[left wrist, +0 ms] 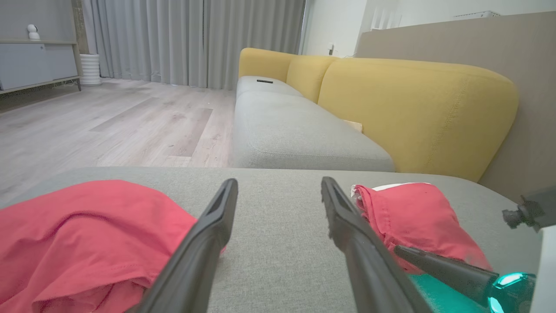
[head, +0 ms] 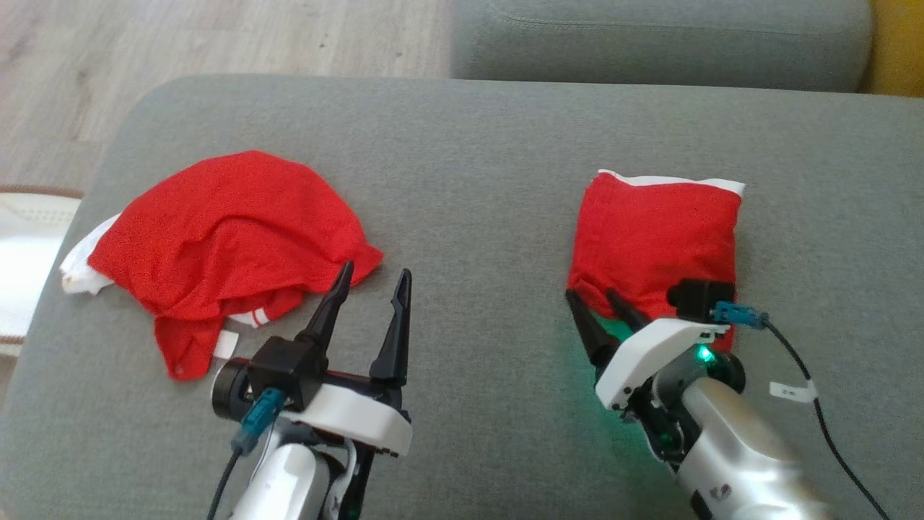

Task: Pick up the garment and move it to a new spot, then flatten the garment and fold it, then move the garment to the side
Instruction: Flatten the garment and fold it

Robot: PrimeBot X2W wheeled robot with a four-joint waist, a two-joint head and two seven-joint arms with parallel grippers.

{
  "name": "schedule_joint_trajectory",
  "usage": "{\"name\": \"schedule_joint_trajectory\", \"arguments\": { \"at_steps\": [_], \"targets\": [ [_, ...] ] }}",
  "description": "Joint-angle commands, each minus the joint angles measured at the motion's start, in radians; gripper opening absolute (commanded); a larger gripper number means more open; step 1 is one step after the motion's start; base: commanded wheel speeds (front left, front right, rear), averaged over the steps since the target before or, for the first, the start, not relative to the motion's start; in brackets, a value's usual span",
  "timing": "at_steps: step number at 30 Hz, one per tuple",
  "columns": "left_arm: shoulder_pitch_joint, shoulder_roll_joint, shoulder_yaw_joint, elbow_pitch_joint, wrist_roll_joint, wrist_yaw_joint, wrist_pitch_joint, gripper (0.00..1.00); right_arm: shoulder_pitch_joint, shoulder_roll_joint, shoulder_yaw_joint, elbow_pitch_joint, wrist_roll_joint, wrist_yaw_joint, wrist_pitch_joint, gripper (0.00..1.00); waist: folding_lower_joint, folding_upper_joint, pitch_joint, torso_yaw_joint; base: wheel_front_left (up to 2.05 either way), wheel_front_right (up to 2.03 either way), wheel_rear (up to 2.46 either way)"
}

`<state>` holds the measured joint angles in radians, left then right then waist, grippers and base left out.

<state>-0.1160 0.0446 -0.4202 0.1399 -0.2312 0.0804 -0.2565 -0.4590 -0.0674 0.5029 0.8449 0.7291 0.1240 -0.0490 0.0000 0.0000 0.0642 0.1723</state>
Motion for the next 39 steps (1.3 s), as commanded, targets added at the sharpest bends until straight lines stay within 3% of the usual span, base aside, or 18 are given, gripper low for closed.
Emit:
{"name": "schedule_joint_trajectory", "arguments": {
  "at_steps": [1, 9, 14, 20, 24, 36, 37, 38, 39],
  "targets": [
    [-0.038, 0.006, 0.035, -0.036, 0.0, 0.005, -0.005, 1.0, -0.027, 0.0, 0.007, -0.033, -0.008, 0.007, -0.019, 1.0, 0.0, 0.0, -0.002, -0.009, 0.0, 0.0, 0.0],
    [-0.04, 0.006, 0.047, -0.057, -0.004, 0.008, -0.005, 1.0, -0.034, -0.06, -0.117, -0.11, -0.101, 0.007, -0.151, 1.0, 0.0, 0.0, -0.007, -0.089, 0.0, 0.0, 0.0],
    [-0.043, 0.006, 0.054, -0.076, -0.003, 0.013, -0.005, 1.0, 0.009, -0.083, -0.244, -0.198, -0.246, 0.007, -0.184, 1.0, 0.0, 0.0, 0.0, -0.152, 0.0, 0.0, 0.0],
    [-0.048, 0.006, 0.063, -0.101, -0.003, 0.018, -0.005, 1.0, 0.116, -0.018, -0.429, -0.336, -0.43, 0.007, -0.199, 1.0, 0.0, 0.0, 0.007, -0.209, 0.0, 0.0, 0.0],
    [-0.051, 0.006, 0.071, -0.139, 0.004, 0.015, -0.005, 1.0, 0.183, 0.012, -0.51, -0.412, -0.477, 0.007, -0.198, 1.0, 0.0, 0.0, 0.012, -0.229, 0.0, 0.0, 0.0],
    [-0.05, 0.006, 0.074, -0.149, 0.013, 0.011, -0.005, 1.0, 0.238, 0.017, -0.499, -0.517, -0.464, 0.007, -0.192, 1.0, 0.0, 0.0, 0.051, -0.228, 0.0, 0.0, 0.0],
    [-0.053, 0.006, 0.069, -0.149, 0.013, 0.01, -0.005, 1.0, 0.233, 0.017, -0.499, -0.522, -0.467, 0.007, -0.191, 0.44, 0.0, 0.0, 0.06, -0.223, 0.0, 0.0, 0.0],
    [-0.058, 0.006, 0.065, -0.15, 0.013, 0.009, -0.005, 1.0, 0.227, 0.017, -0.498, -0.527, -0.473, 0.007, -0.191, 0.0, 0.0, 0.0, 0.068, -0.217, 0.0, 0.0, 0.0],
    [-0.064, 0.006, 0.06, -0.15, 0.012, 0.009, -0.005, 1.0, 0.218, 0.017, -0.496, -0.532, -0.48, 0.007, -0.191, 0.0, 0.0, 0.0, 0.078, -0.21, 0.0, 0.0, 0.0]
  ]
}}
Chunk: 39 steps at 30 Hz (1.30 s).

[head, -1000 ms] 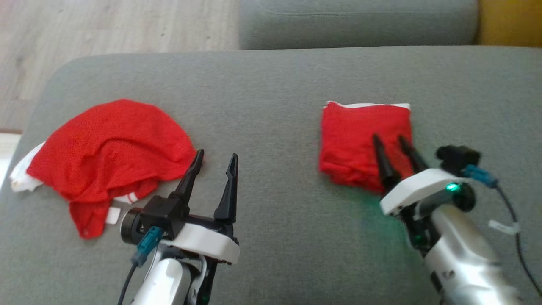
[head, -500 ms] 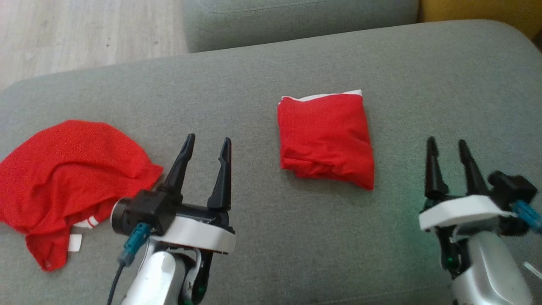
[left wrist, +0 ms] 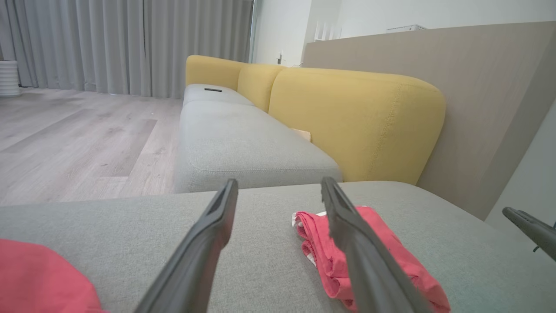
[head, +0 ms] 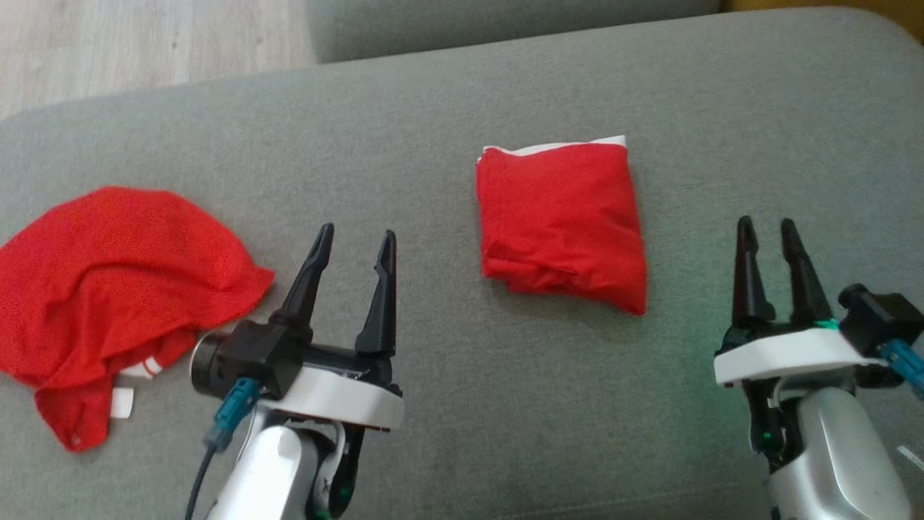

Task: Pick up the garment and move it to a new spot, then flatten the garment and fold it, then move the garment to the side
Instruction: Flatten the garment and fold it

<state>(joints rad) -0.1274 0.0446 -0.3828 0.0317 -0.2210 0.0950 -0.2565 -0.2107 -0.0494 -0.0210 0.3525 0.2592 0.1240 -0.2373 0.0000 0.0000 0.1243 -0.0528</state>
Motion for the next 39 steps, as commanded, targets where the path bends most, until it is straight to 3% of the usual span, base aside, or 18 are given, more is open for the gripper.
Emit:
{"name": "schedule_joint_trajectory", "arguments": {
  "at_steps": [1, 11, 20, 28, 33, 39],
  "targets": [
    [-0.059, 0.006, 0.018, -0.041, 0.001, -0.006, -0.005, 1.0, -0.039, -0.001, 0.03, -0.044, -0.016, 0.007, -0.003, 0.0, 0.0, 0.0, 0.027, 0.024, 0.0, 0.0, 0.0],
    [-0.114, 0.006, -0.032, -0.048, -0.015, 0.001, -0.005, 1.0, -0.163, -0.001, 0.079, 0.023, -0.075, 0.007, 0.005, 0.0, 0.0, 0.0, 0.105, 0.125, 0.0, 0.0, 0.0],
    [-0.148, 0.006, -0.069, -0.038, -0.02, 0.01, -0.005, 1.0, -0.332, -0.001, 0.013, 0.308, -0.182, 0.007, -0.007, 0.0, 0.0, 0.0, 0.174, 0.211, 0.0, 0.0, 0.0],
    [-0.159, 0.006, -0.075, -0.035, -0.022, 0.018, -0.005, 1.0, -0.422, -0.001, -0.07, 0.56, -0.289, 0.007, 0.0, 0.0, 0.0, 0.0, 0.189, 0.223, 0.0, 0.0, 0.0],
    [-0.163, 0.006, -0.076, -0.028, -0.024, 0.02, -0.005, 1.0, -0.467, -0.001, 0.008, 0.563, -0.221, 0.007, -0.021, 0.0, 0.0, 0.0, 0.176, 0.212, 0.0, 0.0, 0.0],
    [-0.164, 0.006, -0.075, -0.026, -0.026, 0.019, -0.005, 1.0, -0.439, -0.001, 0.216, 0.469, -0.074, 0.007, -0.024, 0.0, 0.0, 0.0, 0.164, 0.2, 0.0, 0.0, 0.0]
  ]
}}
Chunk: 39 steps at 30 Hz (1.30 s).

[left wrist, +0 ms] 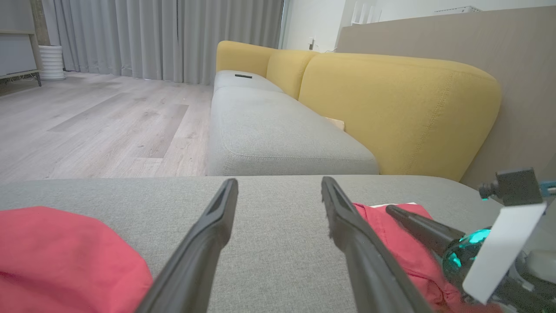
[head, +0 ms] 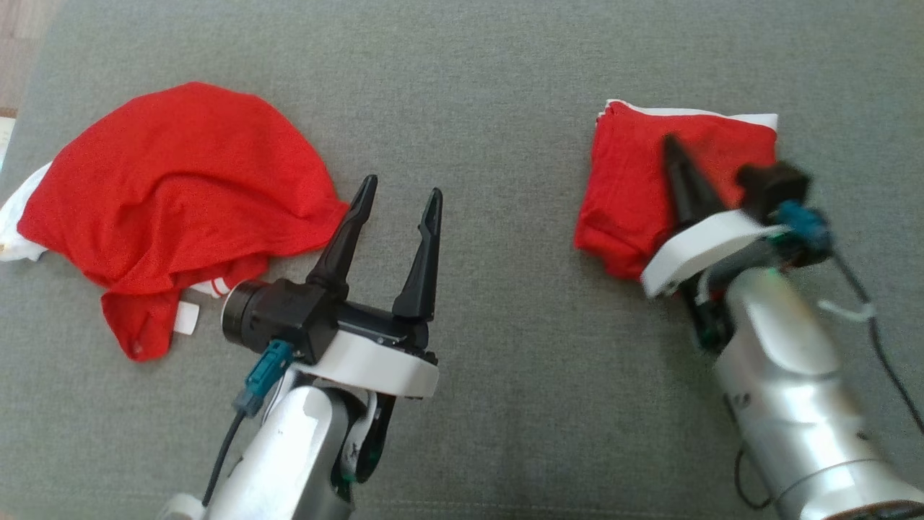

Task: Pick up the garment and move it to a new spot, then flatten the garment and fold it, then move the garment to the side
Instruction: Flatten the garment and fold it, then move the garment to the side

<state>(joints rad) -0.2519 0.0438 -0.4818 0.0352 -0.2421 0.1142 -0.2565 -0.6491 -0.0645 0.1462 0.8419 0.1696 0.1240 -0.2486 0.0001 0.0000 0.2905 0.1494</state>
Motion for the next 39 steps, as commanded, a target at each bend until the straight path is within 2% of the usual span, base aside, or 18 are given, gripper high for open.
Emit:
{"name": "schedule_joint_trajectory", "arguments": {
  "at_steps": [1, 6, 12, 13, 14, 26, 39],
  "targets": [
    [-0.04, 0.006, 0.024, -0.029, -0.005, 0.0, -0.005, 1.0, 0.008, 0.014, 0.082, -0.01, 0.027, 0.007, -0.013, 0.0, -0.0001, 0.0, -0.005, -0.004, 0.0, 0.0, 0.0],
    [-0.038, 0.006, 0.029, -0.027, -0.006, 0.001, -0.005, 1.0, 0.011, 0.014, 0.147, 0.072, 0.059, 0.007, -0.001, 0.0, -0.0001, 0.0, -0.027, -0.015, 0.0, 0.0, 0.0],
    [-0.021, 0.006, 0.061, -0.036, -0.003, 0.002, -0.005, 1.0, 0.001, 0.014, 0.109, 0.055, 0.054, 0.007, -0.011, 0.0, -0.0001, 0.0, -0.062, -0.044, 0.0, 0.0, 0.0],
    [-0.017, 0.006, 0.067, -0.037, -0.003, 0.001, -0.005, 1.0, 0.004, 0.014, 0.09, 0.043, 0.046, 0.007, -0.012, 0.47, -0.0001, 0.0, -0.07, -0.052, 0.0, 0.0, 0.0],
    [-0.013, 0.006, 0.073, -0.037, -0.003, 0.002, -0.005, 1.0, 0.008, 0.014, 0.071, 0.024, 0.036, 0.007, -0.012, 1.0, -0.0001, 0.0, -0.078, -0.06, 0.0, 0.0, 0.0],
    [0.036, 0.006, 0.103, -0.029, -0.006, 0.0, -0.005, 1.0, 0.213, 0.014, -0.132, -0.269, -0.056, 0.007, -0.013, 1.0, -0.0001, 0.0, -0.174, -0.141, 0.0, 0.0, 0.0],
    [0.111, 0.006, 0.115, -0.027, 0.005, -0.011, -0.005, 1.0, 0.393, 0.014, -0.183, -0.393, -0.007, 0.007, -0.009, 1.0, -0.0001, 0.0, -0.208, -0.184, 0.0, 0.0, 0.0]
  ]
}}
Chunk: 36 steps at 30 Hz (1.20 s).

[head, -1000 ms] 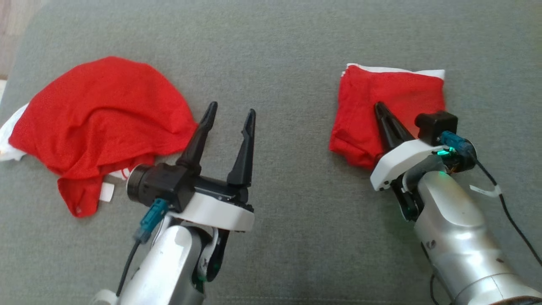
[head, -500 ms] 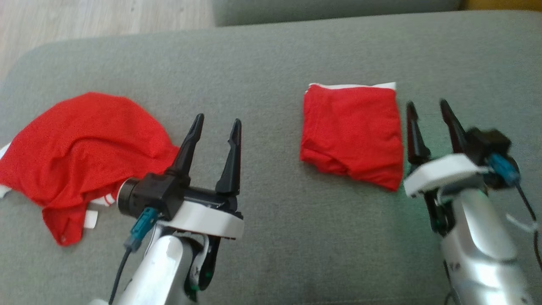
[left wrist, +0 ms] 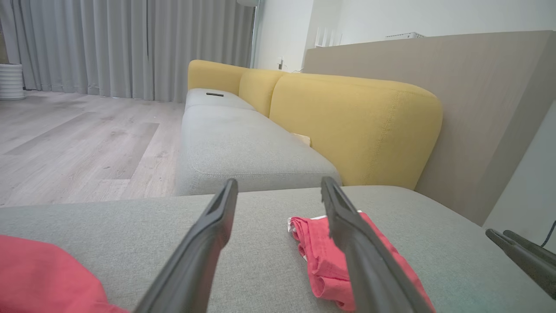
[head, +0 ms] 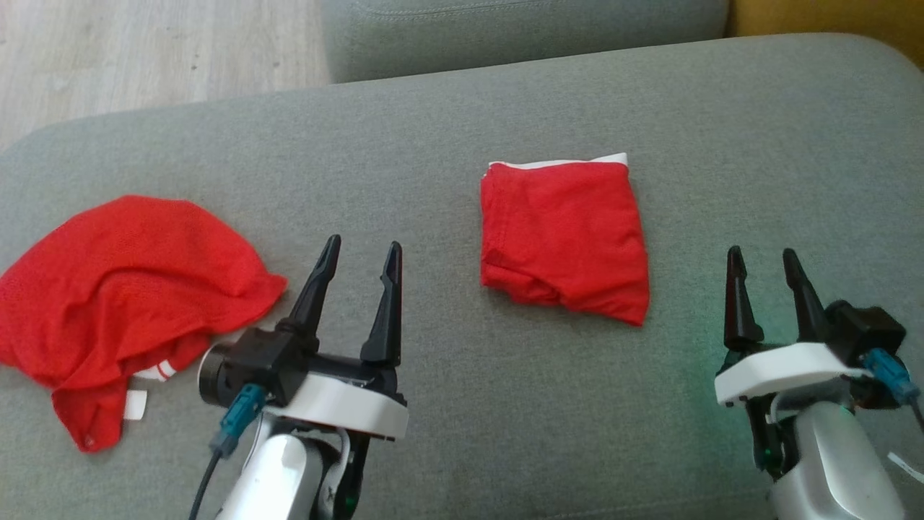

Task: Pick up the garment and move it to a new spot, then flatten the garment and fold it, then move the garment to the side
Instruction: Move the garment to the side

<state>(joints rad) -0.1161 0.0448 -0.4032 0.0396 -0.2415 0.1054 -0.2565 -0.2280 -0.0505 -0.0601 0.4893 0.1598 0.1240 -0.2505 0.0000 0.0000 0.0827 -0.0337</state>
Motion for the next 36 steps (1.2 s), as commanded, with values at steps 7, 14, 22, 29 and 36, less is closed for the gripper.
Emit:
{"name": "schedule_joint_trajectory", "arguments": {
  "at_steps": [7, 14, 22, 29, 36],
  "targets": [
    [-0.028, 0.005, 0.03, -0.032, 0.007, -0.007, -0.005, 1.0, -0.025, 0.0, 0.041, -0.071, -0.003, 0.007, 0.009, 1.0, 0.0, 0.0, 0.013, 0.001, 0.0, 0.0, 0.0],
    [-0.053, 0.005, 0.014, -0.032, 0.004, -0.01, -0.005, 1.0, -0.068, 0.0, 0.056, -0.077, -0.027, 0.007, 0.075, 1.0, 0.0, 0.0, 0.047, 0.03, 0.0, 0.0, 0.0],
    [-0.074, 0.005, -0.011, -0.032, -0.006, -0.005, -0.005, 1.0, -0.127, 0.0, 0.057, 0.015, -0.058, 0.007, 0.17, 1.0, 0.0, 0.0, 0.066, 0.073, 0.0, 0.0, 0.0],
    [-0.092, 0.005, -0.024, -0.044, -0.004, 0.001, -0.005, 1.0, -0.223, 0.0, 0.045, 0.16, 0.011, 0.007, 0.236, 1.0, 0.0, 0.0, 0.105, 0.098, 0.0, 0.0, 0.0],
    [-0.113, 0.005, -0.034, -0.044, 0.006, -0.001, -0.005, 1.0, -0.313, 0.0, 0.039, 0.346, 0.025, 0.007, 0.245, 1.0, 0.0, 0.0, 0.145, 0.114, 0.0, 0.0, 0.0]
  ]
}}
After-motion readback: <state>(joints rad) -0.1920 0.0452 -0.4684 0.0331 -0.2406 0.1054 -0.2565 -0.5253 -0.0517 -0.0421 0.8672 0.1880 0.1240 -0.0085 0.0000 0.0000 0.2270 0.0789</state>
